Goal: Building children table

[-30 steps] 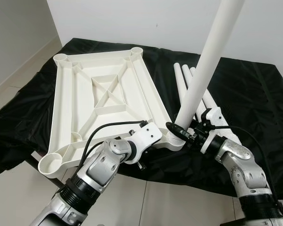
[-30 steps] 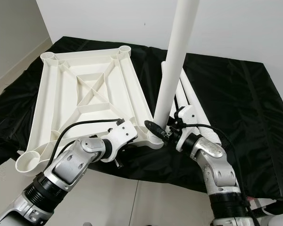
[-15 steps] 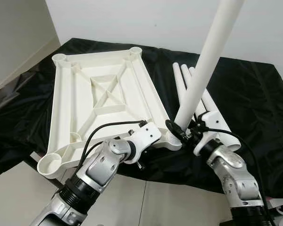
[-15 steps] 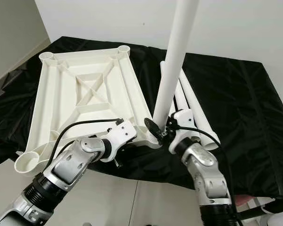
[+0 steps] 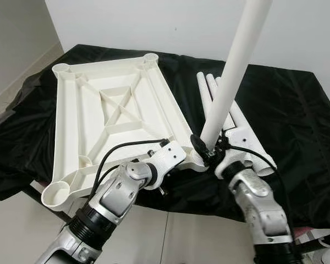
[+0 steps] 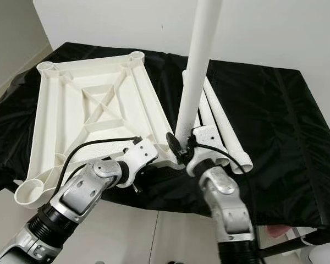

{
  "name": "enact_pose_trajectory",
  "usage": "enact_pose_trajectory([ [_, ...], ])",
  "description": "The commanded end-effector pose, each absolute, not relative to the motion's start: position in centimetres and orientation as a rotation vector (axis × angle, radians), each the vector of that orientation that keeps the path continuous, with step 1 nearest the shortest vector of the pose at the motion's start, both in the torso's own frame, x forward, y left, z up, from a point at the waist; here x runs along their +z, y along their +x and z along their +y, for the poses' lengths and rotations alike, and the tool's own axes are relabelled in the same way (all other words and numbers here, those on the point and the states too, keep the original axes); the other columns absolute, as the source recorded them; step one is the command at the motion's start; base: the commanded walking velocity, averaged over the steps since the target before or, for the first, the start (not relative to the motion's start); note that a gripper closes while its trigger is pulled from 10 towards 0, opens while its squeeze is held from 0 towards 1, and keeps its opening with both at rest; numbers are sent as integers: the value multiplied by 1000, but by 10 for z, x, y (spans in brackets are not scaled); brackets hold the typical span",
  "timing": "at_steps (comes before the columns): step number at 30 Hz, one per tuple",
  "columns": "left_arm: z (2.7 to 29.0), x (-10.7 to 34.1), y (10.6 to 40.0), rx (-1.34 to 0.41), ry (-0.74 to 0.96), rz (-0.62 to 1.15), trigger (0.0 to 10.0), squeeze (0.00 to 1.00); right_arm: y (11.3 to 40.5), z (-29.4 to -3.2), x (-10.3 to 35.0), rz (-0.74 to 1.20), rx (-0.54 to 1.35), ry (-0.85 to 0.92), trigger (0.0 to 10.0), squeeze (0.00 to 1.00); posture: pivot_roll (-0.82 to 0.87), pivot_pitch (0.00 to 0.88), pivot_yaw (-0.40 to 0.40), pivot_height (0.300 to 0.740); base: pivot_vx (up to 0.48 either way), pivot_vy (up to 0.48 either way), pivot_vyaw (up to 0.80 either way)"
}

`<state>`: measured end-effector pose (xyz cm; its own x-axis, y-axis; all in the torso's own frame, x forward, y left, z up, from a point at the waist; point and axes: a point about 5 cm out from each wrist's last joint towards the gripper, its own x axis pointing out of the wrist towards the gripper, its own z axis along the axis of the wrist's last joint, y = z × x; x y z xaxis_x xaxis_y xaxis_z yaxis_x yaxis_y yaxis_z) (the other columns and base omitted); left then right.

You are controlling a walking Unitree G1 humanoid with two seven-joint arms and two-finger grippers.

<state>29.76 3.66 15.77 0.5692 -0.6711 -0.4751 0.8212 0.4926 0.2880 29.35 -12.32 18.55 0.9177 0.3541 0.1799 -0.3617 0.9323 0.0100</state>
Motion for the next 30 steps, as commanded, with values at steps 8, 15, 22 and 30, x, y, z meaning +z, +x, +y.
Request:
enact_pose_trajectory([
  [8,35,143,292,-952,517,386,10000,0,288,-103,191,-219,282,56,10000,0,-103,143,20,740,0,0,0],
  [15,35,144,293,-950,519,383,10000,0,284,-91,186,-219,180,75,10000,0,-101,137,21,740,0,0,0],
  [22,35,144,293,-952,523,382,10000,0,283,-85,186,-222,118,76,10000,0,-96,132,22,740,0,0,0],
  [30,36,145,294,-946,526,380,10000,0,283,-82,182,-199,164,110,10000,1000,-96,129,19,740,0,0,0],
])
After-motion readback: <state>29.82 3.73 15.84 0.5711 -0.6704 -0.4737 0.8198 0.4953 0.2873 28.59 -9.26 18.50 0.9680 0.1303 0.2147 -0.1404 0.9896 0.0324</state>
